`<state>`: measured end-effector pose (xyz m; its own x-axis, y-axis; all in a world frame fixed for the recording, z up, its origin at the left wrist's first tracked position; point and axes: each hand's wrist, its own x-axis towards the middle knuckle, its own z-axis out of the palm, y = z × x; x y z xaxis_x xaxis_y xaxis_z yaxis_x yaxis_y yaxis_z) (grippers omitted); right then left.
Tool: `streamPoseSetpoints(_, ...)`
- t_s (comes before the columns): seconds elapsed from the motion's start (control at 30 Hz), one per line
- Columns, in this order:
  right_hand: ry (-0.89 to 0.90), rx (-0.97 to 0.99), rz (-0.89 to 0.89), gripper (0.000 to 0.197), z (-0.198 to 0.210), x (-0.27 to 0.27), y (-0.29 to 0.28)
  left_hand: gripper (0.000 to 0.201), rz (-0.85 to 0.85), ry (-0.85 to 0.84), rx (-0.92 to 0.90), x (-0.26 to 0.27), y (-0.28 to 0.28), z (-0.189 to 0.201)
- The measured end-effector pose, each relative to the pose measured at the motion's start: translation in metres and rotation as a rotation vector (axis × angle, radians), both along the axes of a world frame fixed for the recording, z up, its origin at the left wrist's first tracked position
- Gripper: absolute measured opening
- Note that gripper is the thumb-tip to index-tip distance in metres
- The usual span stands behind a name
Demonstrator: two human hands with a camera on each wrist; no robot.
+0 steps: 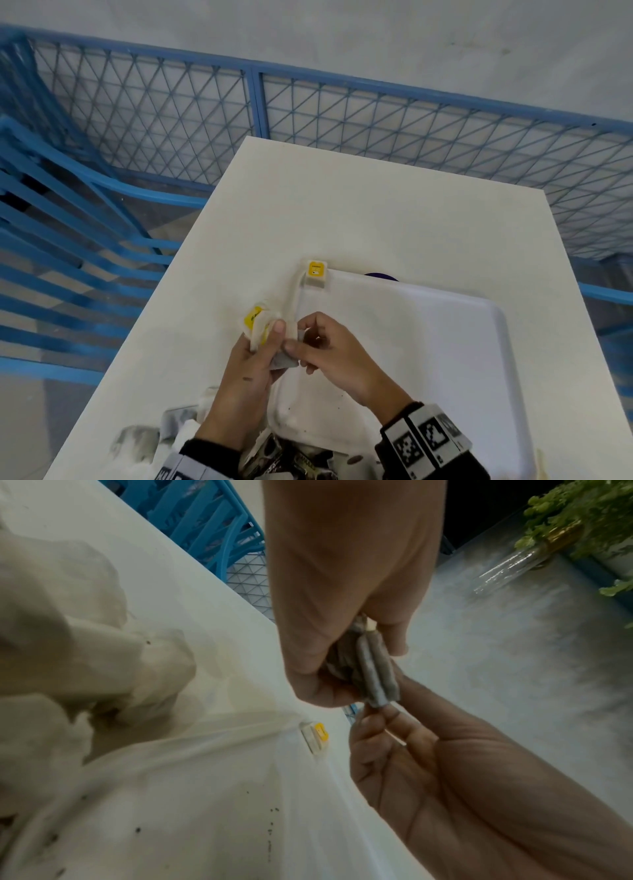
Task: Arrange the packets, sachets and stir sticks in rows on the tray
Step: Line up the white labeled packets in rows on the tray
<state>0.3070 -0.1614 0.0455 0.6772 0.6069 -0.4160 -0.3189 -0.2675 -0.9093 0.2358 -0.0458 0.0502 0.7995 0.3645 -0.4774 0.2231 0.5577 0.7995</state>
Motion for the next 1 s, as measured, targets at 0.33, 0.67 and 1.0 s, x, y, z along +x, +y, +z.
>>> streamPoseSetpoints(0.33,0.046,0.121,-0.252,0.019,0.000,0.004,-0.015,0.027,-0.042,-0.063,-0.073,-0.003,0.001,-0.003)
streamPoseSetpoints(0.67,-0.157,0.020,-0.306,0.025,-0.007,0.002,-0.019,0.041,-0.211,-0.047,0.060,-0.003,-0.008,0.005)
streamPoseSetpoints(1.0,0.049,0.175,-0.103,0.018,-0.007,0.011,-0.038,0.046,-0.111,-0.036,-0.060,-0.005,0.007,0.000)
